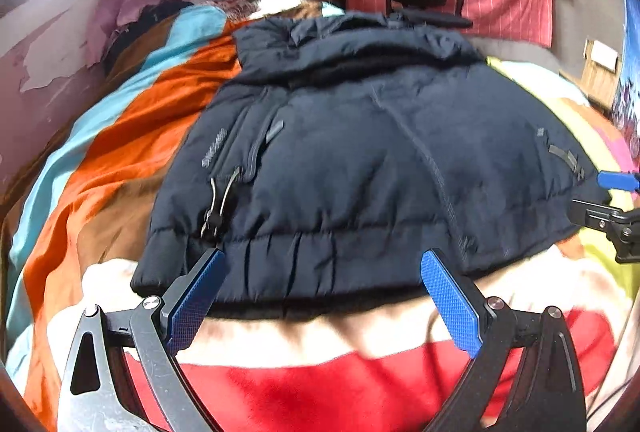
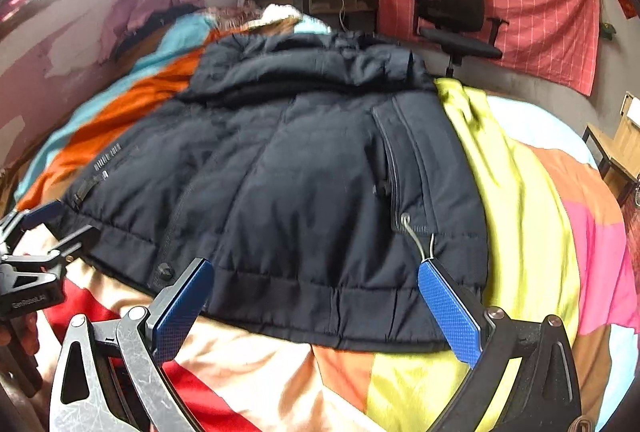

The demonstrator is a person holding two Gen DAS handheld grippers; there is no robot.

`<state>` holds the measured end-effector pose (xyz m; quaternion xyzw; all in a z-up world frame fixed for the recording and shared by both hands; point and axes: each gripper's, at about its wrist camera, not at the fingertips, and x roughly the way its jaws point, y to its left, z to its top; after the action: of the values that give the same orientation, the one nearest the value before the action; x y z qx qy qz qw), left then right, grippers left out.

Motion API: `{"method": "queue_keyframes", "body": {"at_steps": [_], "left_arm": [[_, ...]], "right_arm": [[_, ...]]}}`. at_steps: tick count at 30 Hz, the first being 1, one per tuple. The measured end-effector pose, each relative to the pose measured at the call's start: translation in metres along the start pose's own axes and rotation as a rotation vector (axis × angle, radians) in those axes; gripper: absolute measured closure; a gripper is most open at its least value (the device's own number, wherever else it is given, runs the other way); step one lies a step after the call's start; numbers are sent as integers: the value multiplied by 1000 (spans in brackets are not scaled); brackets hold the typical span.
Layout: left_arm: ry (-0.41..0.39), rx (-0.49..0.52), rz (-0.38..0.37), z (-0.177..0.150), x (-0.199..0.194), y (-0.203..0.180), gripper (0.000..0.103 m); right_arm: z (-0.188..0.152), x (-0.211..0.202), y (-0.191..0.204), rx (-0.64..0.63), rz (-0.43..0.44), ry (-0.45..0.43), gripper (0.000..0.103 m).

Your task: Fold large clothes

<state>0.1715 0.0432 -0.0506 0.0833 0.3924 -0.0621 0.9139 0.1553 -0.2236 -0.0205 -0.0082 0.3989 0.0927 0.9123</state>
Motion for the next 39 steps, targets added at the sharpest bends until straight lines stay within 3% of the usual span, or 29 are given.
{"method": "queue_keyframes", "body": {"at_steps": [5, 9, 13, 16, 18, 21, 24, 30, 35, 39], "left_arm": [[117, 53, -28, -9, 16, 8, 7], [165, 191, -10, -13, 18, 5, 7], [147, 354, 78, -27, 18, -2, 7], [96, 371, 136, -36, 19, -3, 7], [69, 362, 180, -42, 22, -6, 7], [22, 401, 248, -52, 24, -14, 7], [-12, 447, 288, -63, 23, -23, 7], [-8, 440, 335, -64, 33, -20, 5], [-44, 474, 371, -62, 34, -22, 5], [-24, 455, 339, -58, 36, -18, 5]], "right_arm": [[-12, 29, 3, -40, -73, 179, 0], [-12, 41, -7, -29, -60, 282, 0], [-9, 54, -16, -100, 75, 449, 0], [-13, 57, -9, -287, 38, 504, 0], [-18, 58, -1, -431, -10, 499, 0], [-28, 61, 8, -557, -59, 468, 0], [-42, 75, 13, -659, -160, 458, 0], [-48, 82, 9, -648, -175, 413, 0], [-33, 87, -2, -595, -153, 362, 0], [-27, 89, 17, -643, -186, 336, 0]]}}
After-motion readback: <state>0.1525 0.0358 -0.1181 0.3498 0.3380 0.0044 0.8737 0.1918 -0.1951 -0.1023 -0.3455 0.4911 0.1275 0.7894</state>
